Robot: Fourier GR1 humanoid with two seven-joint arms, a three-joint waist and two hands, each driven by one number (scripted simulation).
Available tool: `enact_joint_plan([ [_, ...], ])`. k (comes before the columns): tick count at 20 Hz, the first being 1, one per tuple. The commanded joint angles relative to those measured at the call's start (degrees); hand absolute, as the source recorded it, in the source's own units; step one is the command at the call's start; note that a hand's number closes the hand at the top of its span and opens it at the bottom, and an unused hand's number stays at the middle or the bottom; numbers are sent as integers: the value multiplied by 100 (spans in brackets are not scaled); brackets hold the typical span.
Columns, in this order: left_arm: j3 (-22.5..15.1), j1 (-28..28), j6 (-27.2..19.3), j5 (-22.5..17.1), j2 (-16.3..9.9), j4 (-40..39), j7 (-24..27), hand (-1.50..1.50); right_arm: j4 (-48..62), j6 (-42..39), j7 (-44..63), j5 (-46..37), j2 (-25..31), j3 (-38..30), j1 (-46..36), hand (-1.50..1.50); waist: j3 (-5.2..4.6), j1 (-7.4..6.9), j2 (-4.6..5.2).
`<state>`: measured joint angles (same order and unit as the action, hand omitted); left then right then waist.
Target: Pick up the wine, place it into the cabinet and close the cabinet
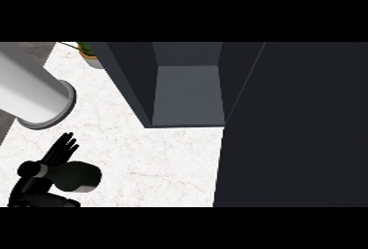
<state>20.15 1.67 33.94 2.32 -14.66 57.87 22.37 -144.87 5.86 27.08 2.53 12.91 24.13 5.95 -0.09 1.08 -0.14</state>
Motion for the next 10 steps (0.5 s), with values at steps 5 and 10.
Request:
enact_joint_plan([
  [5, 61, 120, 21, -136, 185, -576, 361, -150, -1528, 146, 669, -76, 106, 241, 292, -150, -1, -6, -10],
  [10, 248, 372, 265, -489, 189, -1120, 272, -150, -1472, 44, 658, 267, 233, -182, 243, -150, 2, -3, -1],
])
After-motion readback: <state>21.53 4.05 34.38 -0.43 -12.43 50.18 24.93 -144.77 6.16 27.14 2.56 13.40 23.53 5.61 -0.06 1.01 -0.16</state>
